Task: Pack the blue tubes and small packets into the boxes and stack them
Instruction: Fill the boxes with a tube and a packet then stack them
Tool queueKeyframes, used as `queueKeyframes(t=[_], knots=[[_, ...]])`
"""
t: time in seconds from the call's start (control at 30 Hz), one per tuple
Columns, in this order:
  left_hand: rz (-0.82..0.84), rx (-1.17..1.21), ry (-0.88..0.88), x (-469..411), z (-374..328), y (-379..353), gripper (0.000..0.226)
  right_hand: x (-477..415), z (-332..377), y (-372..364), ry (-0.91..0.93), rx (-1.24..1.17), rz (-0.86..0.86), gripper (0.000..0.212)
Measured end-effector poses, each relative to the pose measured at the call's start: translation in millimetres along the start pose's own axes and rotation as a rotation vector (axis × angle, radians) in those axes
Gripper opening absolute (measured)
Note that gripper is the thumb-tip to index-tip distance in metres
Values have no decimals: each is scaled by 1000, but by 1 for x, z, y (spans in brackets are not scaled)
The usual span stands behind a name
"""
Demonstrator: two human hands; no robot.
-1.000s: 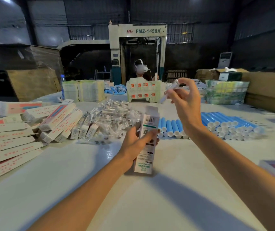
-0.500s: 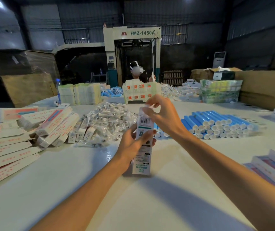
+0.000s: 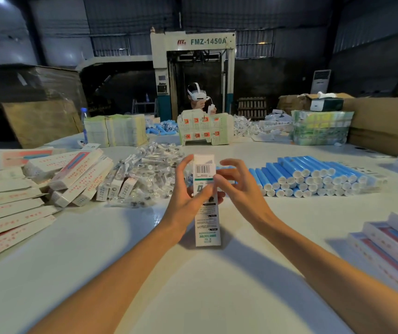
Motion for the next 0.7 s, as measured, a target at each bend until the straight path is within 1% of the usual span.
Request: queueKeyframes(t=[0.03,0.1,0.2,0.3,0.37,0.47,0.57,0.6,0.63,0.7], knots=[[5,-13,-14,0,-1,-1,68,2,-1,-3,4,-46,35,29],[25,-35,-25,-1,-3,-1,62,4,1,-4,37,-83,59,28],[49,-66,-20,-3,-1,0,51,5,7,-1,59,-48,70,30],[92,-62,3,-1,1,-5,48,5,6,-1,22,-23,74,28],[97,-76,12,1,2,-10,52,4,5,0,-13,1,75,25],[54,-173,-13,3,1,-15,67,3,5,1,-63,-8,113,21],[0,-240,-34,3,-1,-17,71,4,6,-2,-72,-17,167,14],[-6,-252,-35,3,-2,-16,71,4,6,-2,-61,-23,168,14],[-7,-263,-39,3,-3,-16,71,3,8,-1,-47,-35,152,20],[3,-292,-50,2,-7,-14,72,0,11,5,-26,-90,71,26]])
Point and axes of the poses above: each hand's wrist, its own x-axis away from the middle knuckle, its own y-axis out of the back of the hand, z = x × y, the point moved 5 cm from there along -x, towards the middle knuckle, and after that the axes turned 7 degrees about -x, right-handed, at the moved point
